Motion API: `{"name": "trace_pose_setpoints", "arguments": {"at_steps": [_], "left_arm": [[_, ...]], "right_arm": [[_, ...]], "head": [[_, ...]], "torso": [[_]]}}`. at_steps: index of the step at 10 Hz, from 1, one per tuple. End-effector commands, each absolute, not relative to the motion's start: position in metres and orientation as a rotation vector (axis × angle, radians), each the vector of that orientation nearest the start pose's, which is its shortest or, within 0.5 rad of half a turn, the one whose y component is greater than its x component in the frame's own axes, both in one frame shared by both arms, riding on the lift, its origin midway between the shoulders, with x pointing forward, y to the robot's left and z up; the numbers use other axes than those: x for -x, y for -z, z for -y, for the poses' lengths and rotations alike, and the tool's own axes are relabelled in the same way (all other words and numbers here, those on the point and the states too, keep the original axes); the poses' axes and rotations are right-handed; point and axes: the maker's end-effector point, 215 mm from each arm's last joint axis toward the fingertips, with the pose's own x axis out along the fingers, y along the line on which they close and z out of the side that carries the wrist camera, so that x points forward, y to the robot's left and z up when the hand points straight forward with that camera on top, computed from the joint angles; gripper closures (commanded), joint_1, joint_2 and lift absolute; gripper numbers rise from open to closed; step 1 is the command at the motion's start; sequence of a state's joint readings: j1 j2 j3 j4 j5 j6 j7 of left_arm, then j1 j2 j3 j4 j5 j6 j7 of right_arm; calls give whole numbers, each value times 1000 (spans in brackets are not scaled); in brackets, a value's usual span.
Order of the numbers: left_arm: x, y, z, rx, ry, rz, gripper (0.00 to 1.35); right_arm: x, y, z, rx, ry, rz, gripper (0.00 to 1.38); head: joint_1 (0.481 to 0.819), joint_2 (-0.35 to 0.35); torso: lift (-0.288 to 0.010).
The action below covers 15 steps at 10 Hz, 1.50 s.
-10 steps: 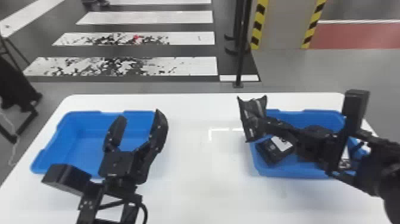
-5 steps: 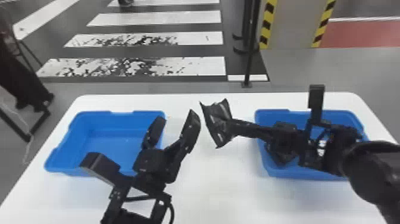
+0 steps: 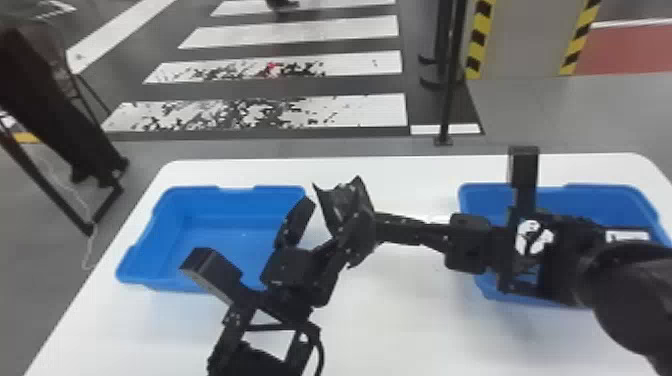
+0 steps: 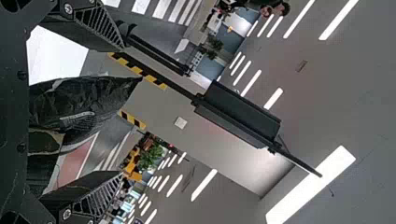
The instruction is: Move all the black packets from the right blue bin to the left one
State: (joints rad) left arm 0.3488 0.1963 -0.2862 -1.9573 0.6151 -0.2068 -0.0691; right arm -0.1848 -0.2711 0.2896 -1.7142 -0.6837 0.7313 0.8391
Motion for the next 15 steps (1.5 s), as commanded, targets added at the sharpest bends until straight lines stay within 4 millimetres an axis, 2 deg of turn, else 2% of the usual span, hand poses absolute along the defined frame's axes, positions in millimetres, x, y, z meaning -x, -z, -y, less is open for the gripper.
{"name": "trace_pose_setpoints", "arguments": {"at_steps": [1, 2, 3, 4, 5, 6, 9, 11, 12, 13, 14, 15], "left_arm": [[-463, 277, -115, 557, 337, 116, 113], [-463, 279, -113, 554, 340, 109, 127], [-463, 282, -110, 552, 346, 95, 458], [-464, 288, -109, 550, 342, 72, 996], [-464, 287, -109, 549, 344, 75, 1171], [-464, 275, -117, 550, 329, 123, 1222], [-464, 272, -128, 549, 297, 144, 1222], [-466, 265, -148, 504, 247, 185, 1222], [-471, 270, -170, 461, 193, 187, 1222], [-477, 273, -207, 378, 112, 211, 1222], [-483, 282, -246, 243, 24, 217, 1222], [-492, 290, -285, 62, -68, 221, 1222]], "right_arm": [[-440, 300, -41, -478, -1340, -425, 1142], [-439, 302, -43, -474, -1343, -432, 1142], [-442, 302, -42, -478, -1339, -427, 1142], [-445, 297, -42, -480, -1340, -413, 1142], [-448, 293, -42, -473, -1341, -399, 1142], [-450, 292, -41, -471, -1340, -389, 1142], [-451, 293, -41, -476, -1338, -383, 1131], [-455, 290, -39, -526, -1339, -357, 1050], [-458, 291, -35, -562, -1330, -347, 1035], [-463, 293, -27, -575, -1308, -340, 1021], [-466, 297, -19, -578, -1290, -338, 875], [-468, 298, -13, -579, -1277, -335, 433]], "head": [[695, 170], [695, 184], [695, 188], [695, 190], [695, 187], [695, 184], [695, 199], [695, 210], [695, 215], [695, 229], [695, 256], [695, 288]], "torso": [[-168], [-168], [-168], [-168], [-168], [-168], [-168], [-168], [-168], [-168], [-168], [-168]]}}
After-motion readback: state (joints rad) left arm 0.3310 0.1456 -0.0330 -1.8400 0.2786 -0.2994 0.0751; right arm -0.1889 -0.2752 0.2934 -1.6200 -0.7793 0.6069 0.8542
